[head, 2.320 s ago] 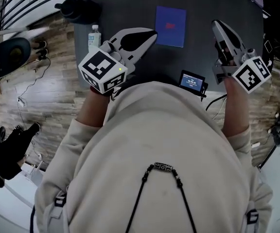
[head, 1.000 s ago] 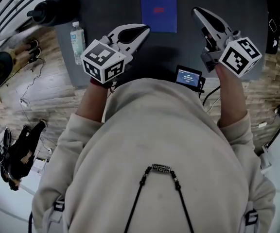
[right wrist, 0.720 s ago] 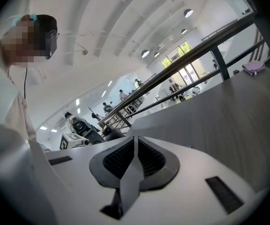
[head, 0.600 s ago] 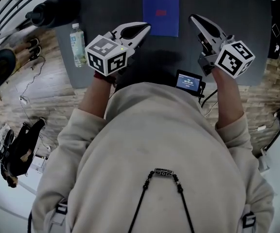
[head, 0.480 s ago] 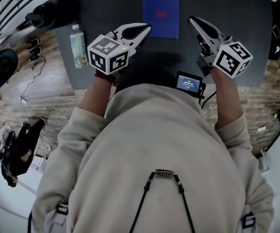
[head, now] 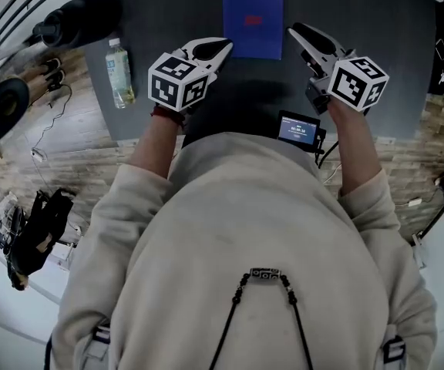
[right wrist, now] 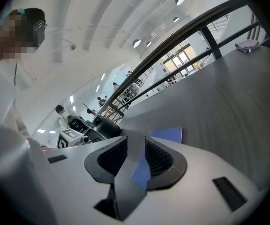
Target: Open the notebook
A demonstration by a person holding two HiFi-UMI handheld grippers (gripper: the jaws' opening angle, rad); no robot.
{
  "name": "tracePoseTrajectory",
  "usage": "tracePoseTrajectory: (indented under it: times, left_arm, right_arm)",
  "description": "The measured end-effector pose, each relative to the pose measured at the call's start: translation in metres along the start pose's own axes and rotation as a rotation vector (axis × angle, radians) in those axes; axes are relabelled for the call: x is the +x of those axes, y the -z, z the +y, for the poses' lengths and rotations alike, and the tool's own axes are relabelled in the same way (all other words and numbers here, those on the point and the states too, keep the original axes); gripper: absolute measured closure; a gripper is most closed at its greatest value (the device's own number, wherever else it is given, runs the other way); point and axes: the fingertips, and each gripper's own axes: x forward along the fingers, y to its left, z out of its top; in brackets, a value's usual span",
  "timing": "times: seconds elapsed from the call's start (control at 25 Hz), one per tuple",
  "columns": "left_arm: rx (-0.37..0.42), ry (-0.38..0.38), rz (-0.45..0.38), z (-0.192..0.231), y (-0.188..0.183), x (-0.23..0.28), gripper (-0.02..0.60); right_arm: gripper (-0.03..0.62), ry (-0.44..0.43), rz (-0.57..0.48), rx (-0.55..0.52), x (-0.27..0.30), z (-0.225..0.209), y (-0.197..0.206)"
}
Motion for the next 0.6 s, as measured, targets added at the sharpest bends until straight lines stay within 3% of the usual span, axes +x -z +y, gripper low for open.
tracePoseTrajectory:
  times: [0.28, 0.6]
  left_arm:
    - [0.053, -0.013, 0.109, 0.013, 0.028, 0.021, 0.577]
    - [0.093, -0.013, 0.164, 0.019, 0.044, 0.037, 0.577]
  right_arm:
    - [0.45, 0.018, 0.033, 0.004, 0.014, -0.019, 0.018]
    - [0.401, 0.082, 0.162, 0.05, 0.027, -0.043, 0.061]
